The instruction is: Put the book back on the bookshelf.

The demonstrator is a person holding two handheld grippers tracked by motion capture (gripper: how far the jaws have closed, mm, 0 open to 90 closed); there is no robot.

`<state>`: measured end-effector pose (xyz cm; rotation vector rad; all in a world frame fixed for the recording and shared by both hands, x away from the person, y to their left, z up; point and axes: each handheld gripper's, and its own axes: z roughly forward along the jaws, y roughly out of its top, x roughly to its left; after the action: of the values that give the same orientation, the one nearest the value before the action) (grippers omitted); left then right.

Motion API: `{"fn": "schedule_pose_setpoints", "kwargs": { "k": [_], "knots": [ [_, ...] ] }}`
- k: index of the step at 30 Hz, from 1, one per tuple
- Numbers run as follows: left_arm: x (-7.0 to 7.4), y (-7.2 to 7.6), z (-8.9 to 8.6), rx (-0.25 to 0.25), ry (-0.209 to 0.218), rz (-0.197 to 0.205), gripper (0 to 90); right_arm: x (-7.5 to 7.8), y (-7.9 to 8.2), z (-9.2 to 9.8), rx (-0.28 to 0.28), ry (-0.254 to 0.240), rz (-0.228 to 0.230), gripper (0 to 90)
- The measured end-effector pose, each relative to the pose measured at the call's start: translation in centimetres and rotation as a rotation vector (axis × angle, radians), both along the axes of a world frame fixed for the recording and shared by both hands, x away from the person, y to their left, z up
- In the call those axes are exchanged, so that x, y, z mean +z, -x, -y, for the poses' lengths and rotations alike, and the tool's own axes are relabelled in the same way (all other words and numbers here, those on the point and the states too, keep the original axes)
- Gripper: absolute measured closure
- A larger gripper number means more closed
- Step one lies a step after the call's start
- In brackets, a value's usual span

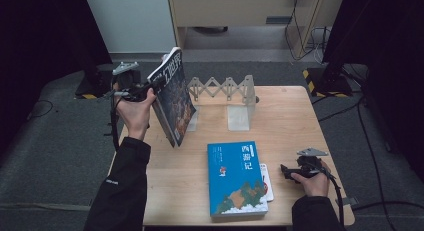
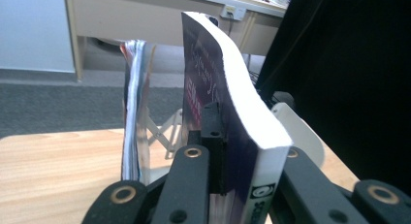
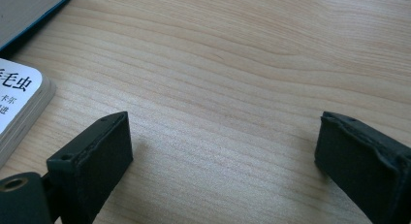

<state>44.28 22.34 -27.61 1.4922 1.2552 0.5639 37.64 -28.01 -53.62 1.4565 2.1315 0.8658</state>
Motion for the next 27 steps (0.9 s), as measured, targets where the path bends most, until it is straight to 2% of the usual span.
{"fn": "schedule_pose_setpoints", "kwargs": {
  "k": [4,8,22,25,27],
  "knots": [
    [-0.4,-0.6,0.5,0.026,-0.021,0.017,81.7,-0.1,0.0,0.0,-0.002,-0.005,0.008,4.0],
    [-0.9,-1.2,1.1,0.051,-0.034,0.009,81.7,-0.3,-0.1,-0.1,-0.005,-0.006,0.016,2.2],
    [-3.9,-2.8,2.9,0.099,-0.089,0.020,81.8,-0.3,-0.1,-0.1,-0.004,-0.004,0.018,2.0],
    [-4.4,-2.9,3.3,0.117,-0.126,0.027,81.7,-0.3,-0.1,-0.1,-0.005,-0.004,0.020,1.9],
    [-4.4,-2.9,3.4,0.120,-0.136,0.031,81.7,-0.3,-0.1,-0.2,-0.006,-0.005,0.019,1.8]
  ]
}}
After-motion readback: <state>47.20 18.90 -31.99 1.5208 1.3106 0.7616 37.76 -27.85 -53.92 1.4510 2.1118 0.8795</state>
